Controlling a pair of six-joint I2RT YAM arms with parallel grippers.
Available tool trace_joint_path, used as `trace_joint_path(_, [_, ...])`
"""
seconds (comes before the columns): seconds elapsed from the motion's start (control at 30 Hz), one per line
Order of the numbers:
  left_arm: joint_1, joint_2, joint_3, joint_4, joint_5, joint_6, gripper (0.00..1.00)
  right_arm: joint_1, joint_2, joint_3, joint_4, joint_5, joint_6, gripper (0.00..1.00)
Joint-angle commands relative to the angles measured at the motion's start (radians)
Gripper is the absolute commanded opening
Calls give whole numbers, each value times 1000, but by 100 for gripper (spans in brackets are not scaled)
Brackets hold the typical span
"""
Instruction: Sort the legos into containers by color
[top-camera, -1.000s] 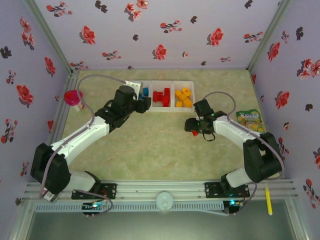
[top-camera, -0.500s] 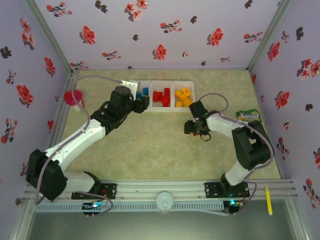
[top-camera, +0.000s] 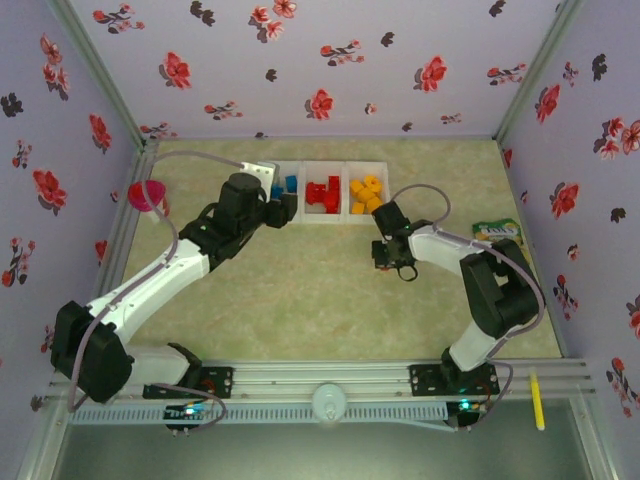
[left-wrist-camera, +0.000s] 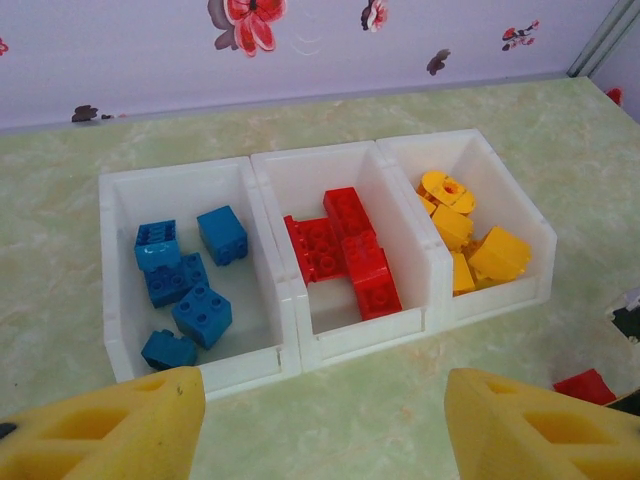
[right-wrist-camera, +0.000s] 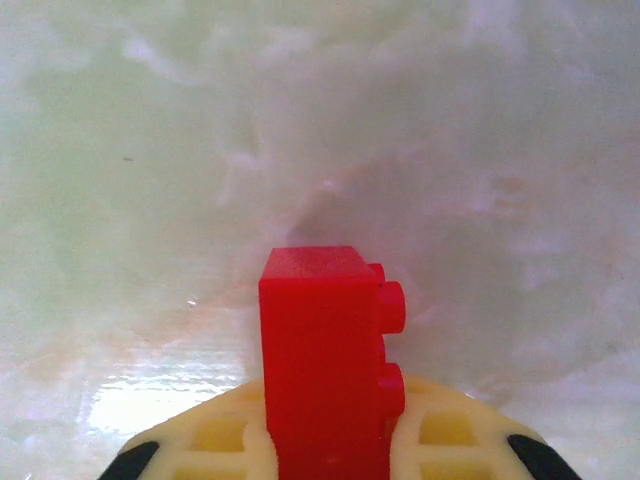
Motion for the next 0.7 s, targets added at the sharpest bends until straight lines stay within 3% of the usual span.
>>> trace_joint_path(0.0, [-5,-30,-4,-6,-19,1,65,34,-7,65,-42,22,-26,8])
trace_joint_path(0.13, [-9,-35,-7,-11,-18,-1,65,81,-61,173,-104,61,-45,4])
trace_joint_path(0.33, [-36,-88,-25,-4,-1,45,66,99,-73,312,-81,15,-45,3])
trace_joint_path(0.53, [-60,-146,-18,-38,8,84,67,99,32,479,-57,-12,-75,5])
trace_joint_path(0.67, [-67,-174,15,-106,125,131,69,99,156,606,-46,-42,-79,10])
